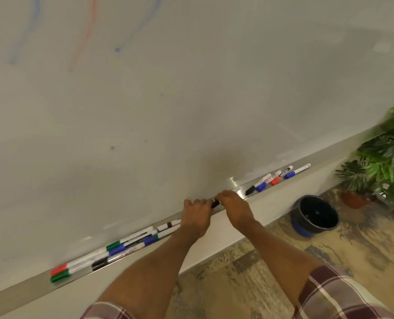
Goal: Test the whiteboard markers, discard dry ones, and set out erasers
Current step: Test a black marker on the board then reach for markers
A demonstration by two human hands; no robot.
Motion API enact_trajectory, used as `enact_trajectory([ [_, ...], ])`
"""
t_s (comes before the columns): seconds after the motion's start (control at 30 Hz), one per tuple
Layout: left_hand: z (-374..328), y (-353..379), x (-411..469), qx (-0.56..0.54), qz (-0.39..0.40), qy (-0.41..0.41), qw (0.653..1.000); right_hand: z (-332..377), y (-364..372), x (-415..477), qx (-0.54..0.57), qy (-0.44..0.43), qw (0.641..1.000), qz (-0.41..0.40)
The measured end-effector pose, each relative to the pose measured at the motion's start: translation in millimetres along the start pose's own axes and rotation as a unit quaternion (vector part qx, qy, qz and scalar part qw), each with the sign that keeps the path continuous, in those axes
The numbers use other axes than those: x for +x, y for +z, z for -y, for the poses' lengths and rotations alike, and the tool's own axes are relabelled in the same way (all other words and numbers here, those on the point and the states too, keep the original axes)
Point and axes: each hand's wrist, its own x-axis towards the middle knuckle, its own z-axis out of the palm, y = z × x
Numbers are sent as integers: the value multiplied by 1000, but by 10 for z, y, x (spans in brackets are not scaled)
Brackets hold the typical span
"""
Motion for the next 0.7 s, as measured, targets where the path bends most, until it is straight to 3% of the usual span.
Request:
enact_trajectory([
  [0.23,-381,120,558,33,29,16,999,-766,3,271,4,12,999,41],
  [0.5,-599,361,776,-29,43,26,998,-1194,44,332,19,20,999,19],
  [0.7,-713,439,828,-10,60,38,997,-1371,143,287,-20,45,999,-1],
])
